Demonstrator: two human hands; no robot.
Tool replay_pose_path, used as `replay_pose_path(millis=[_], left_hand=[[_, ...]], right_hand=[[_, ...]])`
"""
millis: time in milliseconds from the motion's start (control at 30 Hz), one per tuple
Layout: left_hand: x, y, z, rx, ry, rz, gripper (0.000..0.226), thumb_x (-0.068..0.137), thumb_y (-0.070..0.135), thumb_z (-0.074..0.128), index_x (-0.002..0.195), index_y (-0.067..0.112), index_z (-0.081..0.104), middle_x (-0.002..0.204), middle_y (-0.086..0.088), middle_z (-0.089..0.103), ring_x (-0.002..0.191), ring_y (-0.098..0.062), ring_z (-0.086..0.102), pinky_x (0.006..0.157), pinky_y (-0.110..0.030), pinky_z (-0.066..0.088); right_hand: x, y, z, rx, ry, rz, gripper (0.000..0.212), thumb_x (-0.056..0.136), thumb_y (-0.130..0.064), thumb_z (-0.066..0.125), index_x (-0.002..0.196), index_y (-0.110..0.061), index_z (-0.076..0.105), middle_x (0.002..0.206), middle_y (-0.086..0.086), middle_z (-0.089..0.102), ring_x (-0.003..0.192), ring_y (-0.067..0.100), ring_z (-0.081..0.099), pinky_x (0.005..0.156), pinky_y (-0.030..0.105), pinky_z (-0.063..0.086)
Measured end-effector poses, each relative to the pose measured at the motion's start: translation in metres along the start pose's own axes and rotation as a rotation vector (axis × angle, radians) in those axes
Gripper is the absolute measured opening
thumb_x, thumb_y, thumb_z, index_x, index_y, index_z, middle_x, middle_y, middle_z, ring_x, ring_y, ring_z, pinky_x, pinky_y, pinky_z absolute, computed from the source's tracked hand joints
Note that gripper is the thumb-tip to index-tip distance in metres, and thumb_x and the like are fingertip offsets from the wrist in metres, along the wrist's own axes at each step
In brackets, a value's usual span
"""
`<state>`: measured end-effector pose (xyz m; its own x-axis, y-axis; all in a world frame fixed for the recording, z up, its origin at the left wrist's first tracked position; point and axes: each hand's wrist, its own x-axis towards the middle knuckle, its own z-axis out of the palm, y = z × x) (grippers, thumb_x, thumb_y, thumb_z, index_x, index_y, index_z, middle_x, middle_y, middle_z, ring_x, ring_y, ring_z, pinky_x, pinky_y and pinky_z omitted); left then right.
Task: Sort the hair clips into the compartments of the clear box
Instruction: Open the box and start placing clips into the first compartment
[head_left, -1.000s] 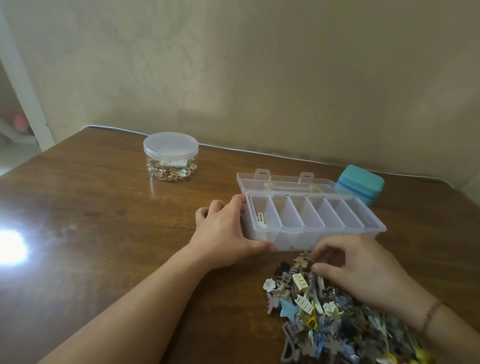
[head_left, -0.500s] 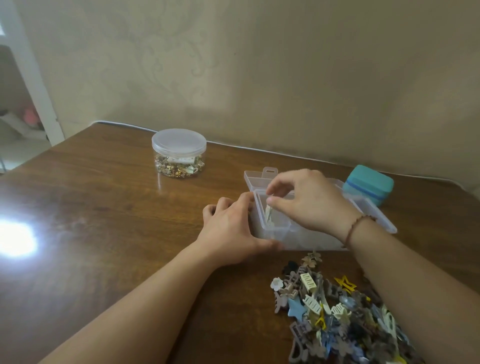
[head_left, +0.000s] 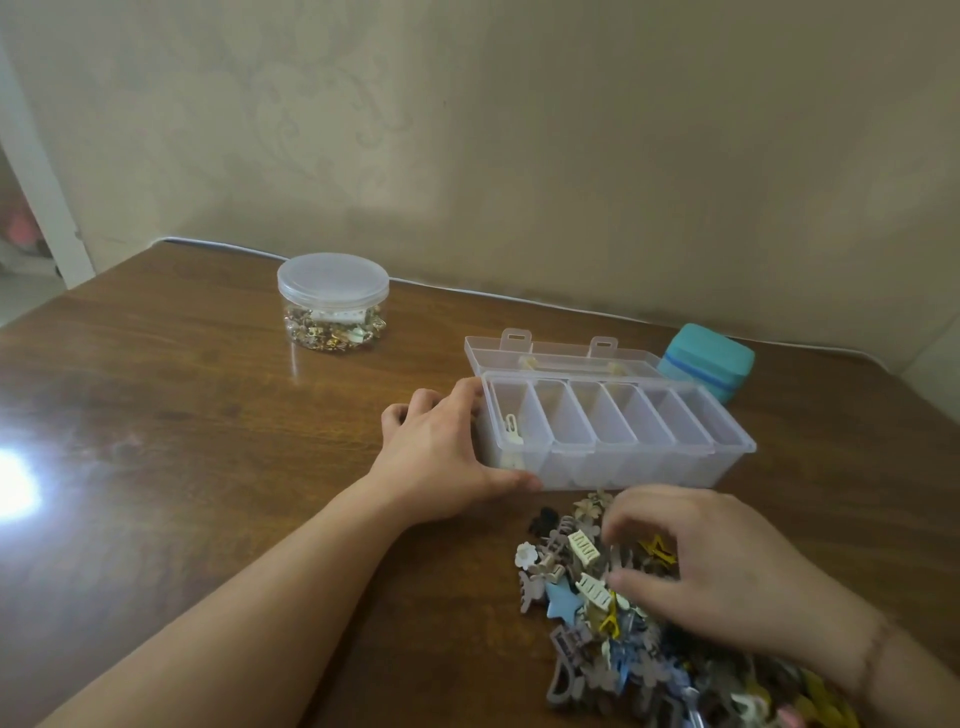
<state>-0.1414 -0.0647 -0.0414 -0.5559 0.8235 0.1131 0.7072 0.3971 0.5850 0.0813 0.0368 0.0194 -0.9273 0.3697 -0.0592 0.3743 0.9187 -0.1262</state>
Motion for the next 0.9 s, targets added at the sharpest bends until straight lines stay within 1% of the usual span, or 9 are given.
replay_pose_path(millis=[167, 267, 367, 433, 533, 633, 700, 800, 900], left_hand=[[-0.001, 0.0, 0.0, -0.007, -0.005, -0.003, 0.105, 0.055, 0.084, 0.063, 0.141, 0.042, 0.022, 0.144, 0.01, 0.042, 0.137, -0.016, 0.025, 0.115, -0.049, 0.012], [-0.001, -0.001, 0.0, -0.009, 0.0, 0.006, 0.105, 0.053, 0.086, 0.062, 0.14, 0.042, 0.023, 0.142, 0.012, 0.044, 0.136, -0.015, 0.026, 0.114, -0.049, 0.012], [-0.001, -0.001, 0.0, -0.004, 0.001, 0.007, 0.105, 0.055, 0.085, 0.063, 0.141, 0.042, 0.022, 0.144, 0.012, 0.043, 0.136, -0.015, 0.025, 0.115, -0.049, 0.011], [-0.001, 0.0, 0.0, -0.001, -0.003, 0.002, 0.105, 0.056, 0.083, 0.064, 0.142, 0.041, 0.021, 0.145, 0.011, 0.041, 0.137, -0.015, 0.024, 0.116, -0.049, 0.011], [-0.002, 0.001, 0.0, -0.001, -0.006, 0.003, 0.104, 0.056, 0.083, 0.064, 0.142, 0.041, 0.022, 0.144, 0.011, 0.042, 0.136, -0.014, 0.026, 0.115, -0.048, 0.011], [-0.001, 0.001, -0.001, -0.007, -0.01, 0.003, 0.103, 0.057, 0.083, 0.064, 0.141, 0.041, 0.022, 0.145, 0.012, 0.041, 0.136, -0.014, 0.026, 0.115, -0.047, 0.011], [0.0, 0.0, -0.001, -0.005, -0.013, 0.006, 0.103, 0.057, 0.083, 0.064, 0.141, 0.041, 0.022, 0.145, 0.011, 0.041, 0.136, -0.014, 0.026, 0.114, -0.047, 0.011], [0.0, -0.002, 0.0, 0.003, -0.001, 0.015, 0.104, 0.056, 0.084, 0.063, 0.141, 0.041, 0.022, 0.143, 0.011, 0.043, 0.133, -0.014, 0.027, 0.111, -0.045, 0.013], [0.0, -0.003, 0.001, 0.014, 0.006, 0.021, 0.103, 0.057, 0.084, 0.062, 0.141, 0.04, 0.023, 0.141, 0.011, 0.044, 0.132, -0.014, 0.028, 0.109, -0.044, 0.015]], right_hand=[[0.005, -0.004, 0.003, 0.042, -0.005, 0.009, 0.028, 0.075, -0.061, 0.065, 0.098, -0.047, 0.055, 0.1, -0.035, 0.058, 0.099, -0.008, 0.055, 0.088, 0.024, 0.048], [0.008, 0.001, 0.002, 0.127, -0.021, 0.018, 0.02, 0.076, -0.05, 0.072, 0.09, -0.045, 0.058, 0.093, -0.033, 0.062, 0.091, -0.01, 0.056, 0.079, 0.02, 0.048], [0.008, 0.005, 0.002, 0.21, -0.048, -0.002, 0.018, 0.076, -0.039, 0.077, 0.083, -0.042, 0.061, 0.092, -0.033, 0.062, 0.082, -0.01, 0.057, 0.065, 0.014, 0.04], [0.007, 0.01, -0.001, 0.26, -0.076, -0.005, 0.018, 0.076, -0.034, 0.078, 0.084, -0.04, 0.064, 0.089, -0.026, 0.065, 0.074, -0.005, 0.058, 0.061, 0.015, 0.04], [0.003, 0.018, -0.015, 0.267, -0.09, -0.012, 0.018, 0.077, -0.033, 0.078, 0.087, -0.042, 0.066, 0.086, -0.023, 0.066, 0.07, 0.0, 0.058, 0.059, 0.015, 0.043], [0.009, 0.014, -0.039, 0.4, 0.004, -0.028, 0.018, 0.076, -0.026, 0.078, 0.082, -0.038, 0.067, 0.073, -0.017, 0.066, 0.058, 0.003, 0.057, 0.051, 0.012, 0.042], [0.025, 0.004, -0.048, 0.472, 0.129, -0.035, 0.015, 0.076, -0.022, 0.078, 0.077, -0.031, 0.066, 0.072, -0.016, 0.066, 0.054, 0.003, 0.054, 0.048, 0.013, 0.042], [0.059, -0.015, -0.045, 0.455, 0.302, -0.031, 0.016, 0.076, -0.021, 0.078, 0.077, -0.029, 0.064, 0.077, -0.008, 0.066, 0.059, -0.002, 0.054, 0.053, 0.015, 0.044], [0.084, -0.028, -0.028, 0.34, 0.321, 0.005, 0.013, 0.078, -0.03, 0.076, 0.076, -0.03, 0.063, 0.077, -0.012, 0.064, 0.063, -0.003, 0.054, 0.06, 0.017, 0.041]])
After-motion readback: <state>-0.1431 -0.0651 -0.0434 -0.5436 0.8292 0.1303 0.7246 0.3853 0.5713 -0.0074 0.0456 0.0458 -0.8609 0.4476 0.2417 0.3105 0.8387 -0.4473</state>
